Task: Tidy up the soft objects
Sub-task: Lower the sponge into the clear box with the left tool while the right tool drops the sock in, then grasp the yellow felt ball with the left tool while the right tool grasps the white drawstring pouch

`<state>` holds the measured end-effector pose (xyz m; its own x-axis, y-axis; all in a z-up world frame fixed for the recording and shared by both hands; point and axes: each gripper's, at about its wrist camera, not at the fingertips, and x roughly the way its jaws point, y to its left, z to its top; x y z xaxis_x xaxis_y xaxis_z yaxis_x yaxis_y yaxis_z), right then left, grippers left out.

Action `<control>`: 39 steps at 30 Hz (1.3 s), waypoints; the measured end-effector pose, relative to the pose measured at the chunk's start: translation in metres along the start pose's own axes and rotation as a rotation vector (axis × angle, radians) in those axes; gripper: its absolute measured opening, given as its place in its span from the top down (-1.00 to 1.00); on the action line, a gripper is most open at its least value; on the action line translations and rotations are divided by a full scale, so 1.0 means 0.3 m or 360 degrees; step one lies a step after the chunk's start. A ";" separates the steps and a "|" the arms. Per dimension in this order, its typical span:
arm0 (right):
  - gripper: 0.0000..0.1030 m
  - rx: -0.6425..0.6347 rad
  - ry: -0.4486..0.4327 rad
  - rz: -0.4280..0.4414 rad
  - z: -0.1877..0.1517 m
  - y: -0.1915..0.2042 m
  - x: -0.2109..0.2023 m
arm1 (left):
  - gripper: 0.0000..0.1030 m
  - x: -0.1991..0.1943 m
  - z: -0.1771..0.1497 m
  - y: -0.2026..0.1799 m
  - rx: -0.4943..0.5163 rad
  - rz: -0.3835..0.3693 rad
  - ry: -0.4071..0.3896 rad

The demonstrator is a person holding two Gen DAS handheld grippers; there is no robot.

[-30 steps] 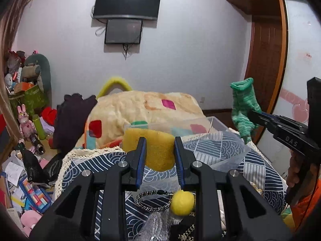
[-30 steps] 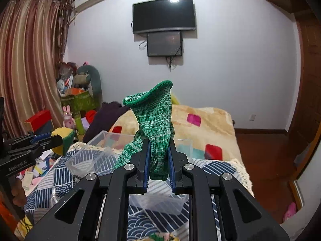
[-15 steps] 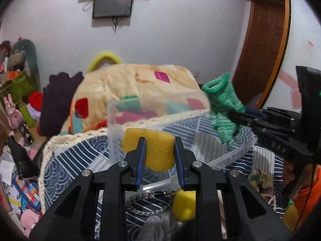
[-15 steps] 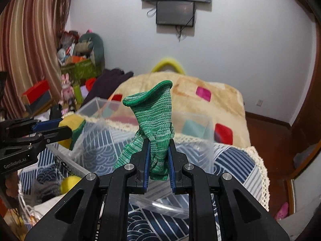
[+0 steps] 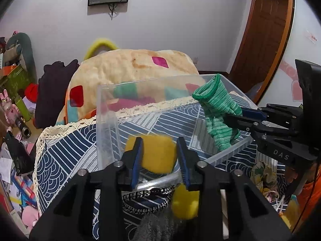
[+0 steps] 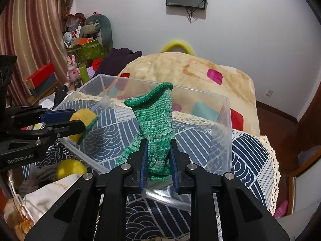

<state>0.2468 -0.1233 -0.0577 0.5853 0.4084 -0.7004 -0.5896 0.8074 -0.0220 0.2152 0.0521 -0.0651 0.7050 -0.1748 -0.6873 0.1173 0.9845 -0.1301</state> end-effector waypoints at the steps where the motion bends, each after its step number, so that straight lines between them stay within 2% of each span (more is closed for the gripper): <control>1: 0.57 -0.0008 -0.0001 -0.0005 -0.001 0.001 -0.002 | 0.12 -0.002 0.001 -0.001 -0.0001 -0.0002 0.0003; 3: 0.48 -0.0018 -0.0018 -0.0013 -0.002 0.005 -0.016 | 0.04 -0.013 0.001 -0.003 0.0000 -0.0001 -0.0005; 7: 0.45 -0.0006 -0.0056 -0.0010 -0.001 0.014 -0.044 | -0.18 -0.047 -0.002 -0.012 0.0015 0.0026 -0.0052; 10: 0.11 0.0012 -0.0116 -0.0011 -0.002 0.016 -0.085 | -0.25 -0.086 -0.005 -0.014 0.0009 0.0025 -0.0097; 11: 0.05 0.0015 -0.0153 -0.0012 -0.002 0.018 -0.108 | -0.28 -0.106 -0.006 -0.016 0.0008 0.0030 -0.0120; 14: 0.04 0.0009 -0.0225 -0.0006 -0.003 0.036 -0.163 | -0.49 -0.158 -0.011 -0.018 0.0007 0.0043 -0.0172; 16: -0.12 0.0000 -0.0270 -0.0006 -0.005 0.054 -0.195 | -0.58 -0.196 -0.019 -0.016 -0.0006 0.0063 -0.0213; 18: -0.35 -0.0012 -0.0336 -0.0005 -0.012 0.072 -0.234 | -0.65 -0.233 -0.031 -0.017 -0.0006 0.0088 -0.0253; 20: -0.41 -0.0025 -0.0395 0.0010 -0.021 0.094 -0.269 | -0.78 -0.271 -0.048 -0.018 -0.0002 0.0114 -0.0293; 26: -0.42 -0.0034 -0.0478 0.0070 -0.061 0.140 -0.310 | -0.93 -0.364 -0.123 -0.040 0.0053 0.0215 -0.0408; 31: -0.42 0.0015 -0.0505 0.0108 -0.104 0.167 -0.304 | -0.94 -0.405 -0.196 -0.039 0.0024 0.0218 -0.0404; 39: -0.42 0.0048 -0.0399 0.0215 -0.158 0.215 -0.228 | -0.94 -0.415 -0.281 -0.041 -0.0019 0.0224 -0.0383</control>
<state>0.1422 -0.1192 -0.0450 0.6241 0.6028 -0.4971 -0.6571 0.7492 0.0835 0.0672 0.0608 -0.0383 0.8599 -0.0274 -0.5097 -0.0007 0.9985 -0.0549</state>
